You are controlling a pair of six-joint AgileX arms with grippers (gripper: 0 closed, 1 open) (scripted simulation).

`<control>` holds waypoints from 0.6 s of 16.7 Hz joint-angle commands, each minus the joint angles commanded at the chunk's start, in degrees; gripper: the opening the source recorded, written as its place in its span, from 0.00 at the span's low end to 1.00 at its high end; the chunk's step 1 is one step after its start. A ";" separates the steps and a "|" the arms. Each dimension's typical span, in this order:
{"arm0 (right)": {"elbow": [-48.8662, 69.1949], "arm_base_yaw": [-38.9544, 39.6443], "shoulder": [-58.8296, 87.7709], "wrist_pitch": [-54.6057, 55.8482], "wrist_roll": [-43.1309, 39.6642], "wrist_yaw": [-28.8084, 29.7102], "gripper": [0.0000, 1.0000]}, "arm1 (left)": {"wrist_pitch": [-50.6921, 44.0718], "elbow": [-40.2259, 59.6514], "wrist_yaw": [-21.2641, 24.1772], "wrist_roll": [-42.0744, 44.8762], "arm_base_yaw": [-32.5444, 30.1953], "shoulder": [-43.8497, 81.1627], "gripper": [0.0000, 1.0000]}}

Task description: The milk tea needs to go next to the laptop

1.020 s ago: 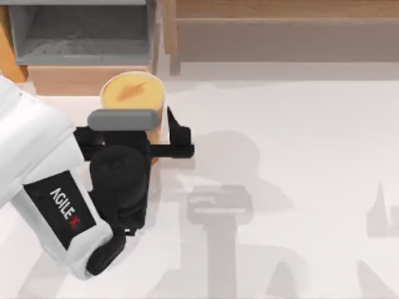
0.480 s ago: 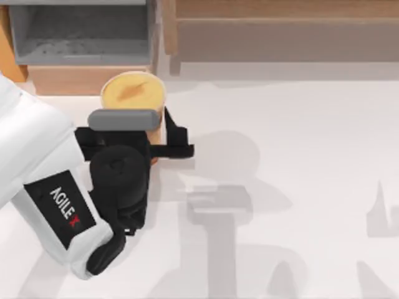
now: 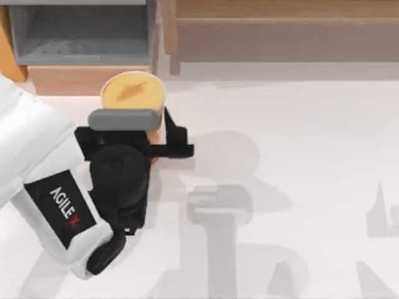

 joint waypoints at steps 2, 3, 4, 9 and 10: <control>0.00 0.00 0.00 0.00 0.00 0.00 1.00 | 0.00 0.00 0.00 0.00 0.00 0.00 0.00; 0.00 0.00 0.00 0.00 0.00 0.00 1.00 | 0.00 0.00 0.00 0.00 0.00 0.00 0.00; 0.00 0.00 0.00 0.00 0.00 0.00 1.00 | 0.00 0.00 0.00 0.00 0.00 0.00 0.00; 0.00 0.00 0.00 0.00 0.00 0.00 1.00 | -0.53 -0.07 0.00 0.08 -0.10 -0.67 0.00; 0.00 0.00 0.00 0.00 0.00 0.00 1.00 | -0.87 -0.08 0.00 0.08 -0.09 -1.03 0.00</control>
